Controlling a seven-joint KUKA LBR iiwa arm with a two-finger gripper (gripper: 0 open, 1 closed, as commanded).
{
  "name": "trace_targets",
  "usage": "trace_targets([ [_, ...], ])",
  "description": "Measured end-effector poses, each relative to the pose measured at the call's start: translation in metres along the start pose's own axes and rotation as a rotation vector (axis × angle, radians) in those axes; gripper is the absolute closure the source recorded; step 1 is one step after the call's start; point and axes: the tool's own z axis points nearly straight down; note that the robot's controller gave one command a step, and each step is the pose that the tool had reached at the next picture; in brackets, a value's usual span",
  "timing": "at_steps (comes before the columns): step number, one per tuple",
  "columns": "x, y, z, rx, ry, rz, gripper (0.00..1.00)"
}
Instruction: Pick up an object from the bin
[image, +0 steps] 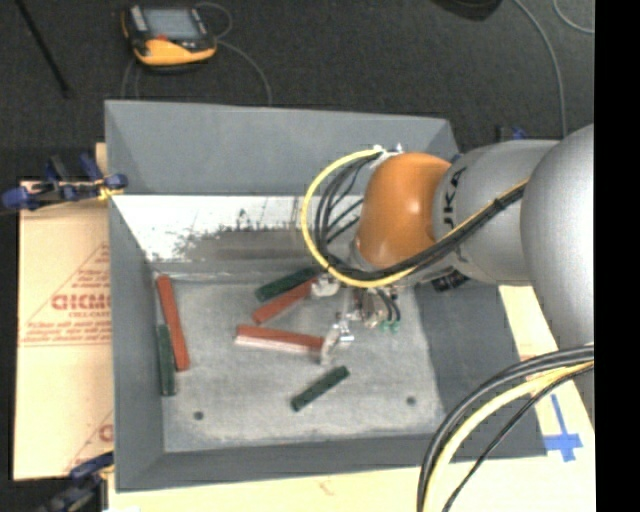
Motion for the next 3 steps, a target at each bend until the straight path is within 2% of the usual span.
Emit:
trace_targets([
  [1, 0.015, 0.017, -0.009, -0.001, 0.01, -0.013, 0.0],
  [2, 0.017, 0.015, 0.013, -0.002, 0.008, 0.007, 0.0],
  [3, 0.028, 0.024, 0.01, 0.006, 0.019, 0.235, 1.0],
])
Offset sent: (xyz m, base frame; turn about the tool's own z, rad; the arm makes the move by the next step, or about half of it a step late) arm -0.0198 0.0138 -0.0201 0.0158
